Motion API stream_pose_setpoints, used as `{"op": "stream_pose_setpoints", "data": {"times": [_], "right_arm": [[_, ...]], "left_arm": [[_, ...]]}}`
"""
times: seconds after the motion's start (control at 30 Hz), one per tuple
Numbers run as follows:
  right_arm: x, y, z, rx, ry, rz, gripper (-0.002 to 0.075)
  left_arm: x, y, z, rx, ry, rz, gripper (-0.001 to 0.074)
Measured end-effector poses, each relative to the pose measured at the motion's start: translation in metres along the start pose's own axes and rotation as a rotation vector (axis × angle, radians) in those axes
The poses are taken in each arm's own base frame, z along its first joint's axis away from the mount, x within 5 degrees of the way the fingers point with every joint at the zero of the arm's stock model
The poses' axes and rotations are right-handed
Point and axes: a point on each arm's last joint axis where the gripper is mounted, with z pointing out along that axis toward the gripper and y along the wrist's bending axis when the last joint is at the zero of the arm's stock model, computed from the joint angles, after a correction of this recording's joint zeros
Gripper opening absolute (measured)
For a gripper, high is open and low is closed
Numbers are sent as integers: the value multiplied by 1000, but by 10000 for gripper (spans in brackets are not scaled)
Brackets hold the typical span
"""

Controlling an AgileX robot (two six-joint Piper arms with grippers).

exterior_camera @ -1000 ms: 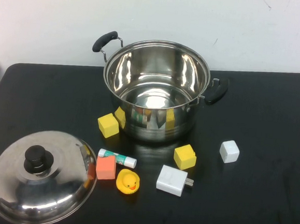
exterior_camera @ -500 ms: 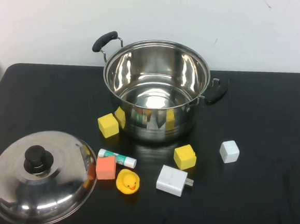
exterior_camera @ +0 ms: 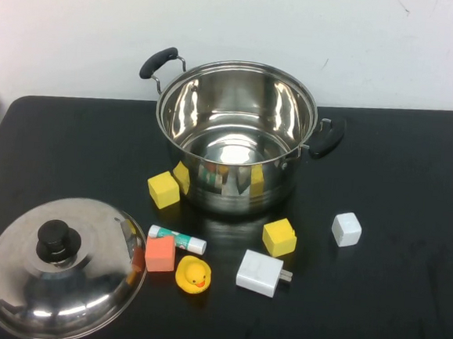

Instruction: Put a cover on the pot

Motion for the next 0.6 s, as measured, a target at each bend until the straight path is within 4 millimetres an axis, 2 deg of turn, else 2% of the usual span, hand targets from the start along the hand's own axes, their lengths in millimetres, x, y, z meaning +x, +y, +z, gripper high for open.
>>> {"op": "stream_pose_setpoints", "data": {"times": [0.1,0.23,0.3,0.43,0.6], "right_arm": [[0,0,0,0,0,0,-2],[0,0,0,0,0,0,-2],[0,0,0,0,0,0,-2],[0,0,0,0,0,0,-2],[0,0,0,0,0,0,-2]], "left_arm": [[-1,3,0,-38,-6,-26,-1],[9,7,2,-93,134,-46,-1],[8,7,14,-122,245,-55,-1],[-12,-1,42,-127,412,22,-1],[-25,-6,79,-102,517,155,-1]]}}
